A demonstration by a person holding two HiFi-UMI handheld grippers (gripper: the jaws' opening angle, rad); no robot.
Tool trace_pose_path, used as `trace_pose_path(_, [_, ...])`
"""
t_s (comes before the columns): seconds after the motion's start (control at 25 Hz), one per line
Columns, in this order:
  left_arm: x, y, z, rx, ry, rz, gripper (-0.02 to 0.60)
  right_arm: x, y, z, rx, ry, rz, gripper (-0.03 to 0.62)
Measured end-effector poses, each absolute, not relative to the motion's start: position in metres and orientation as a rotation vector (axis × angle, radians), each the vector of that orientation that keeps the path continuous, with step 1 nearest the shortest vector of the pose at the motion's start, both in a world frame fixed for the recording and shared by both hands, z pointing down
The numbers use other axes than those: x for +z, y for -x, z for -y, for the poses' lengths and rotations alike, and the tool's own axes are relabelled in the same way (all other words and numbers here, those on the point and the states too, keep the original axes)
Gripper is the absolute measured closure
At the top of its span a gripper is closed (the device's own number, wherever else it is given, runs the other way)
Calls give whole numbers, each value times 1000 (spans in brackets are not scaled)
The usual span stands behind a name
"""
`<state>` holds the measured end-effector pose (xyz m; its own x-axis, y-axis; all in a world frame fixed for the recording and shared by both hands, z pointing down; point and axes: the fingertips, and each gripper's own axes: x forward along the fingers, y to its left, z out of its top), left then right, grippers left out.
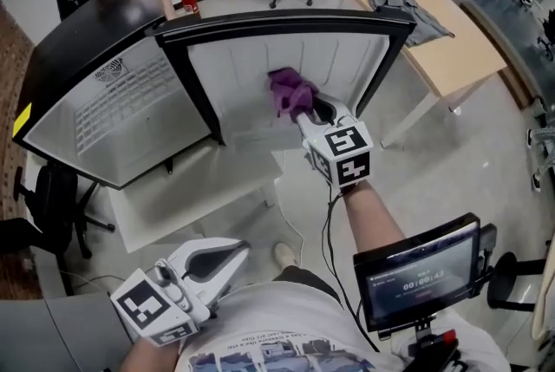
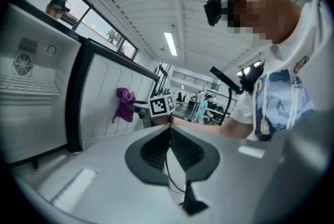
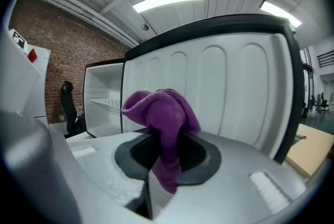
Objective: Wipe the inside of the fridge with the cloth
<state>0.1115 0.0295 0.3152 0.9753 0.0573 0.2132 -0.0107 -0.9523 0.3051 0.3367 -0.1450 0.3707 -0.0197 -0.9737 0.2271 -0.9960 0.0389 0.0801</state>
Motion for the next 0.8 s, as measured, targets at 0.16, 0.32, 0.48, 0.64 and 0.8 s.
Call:
trace_pose_path(0.16, [316, -125, -35, 321, -2814, -110, 574, 371, -375, 122, 156, -2121, 2001, 520])
trace_pose_path(0.32, [316, -135, -43, 326, -2811, -166, 574, 371, -403, 99, 153, -2177, 1912, 520])
trace_pose_path(0.48, [316, -142, -51, 327, -2808, -206, 574, 371, -428, 76, 165, -2233, 1836, 520])
trace_pose_path(0.64, [318, -144, -51, 327, -2805, -221, 574, 374, -438, 66, 179, -2267, 1809, 520])
trace_pose_path(0.8, [317, -144, -53, 330, -2803, -214, 574, 373, -416, 67, 157, -2226, 1877, 520])
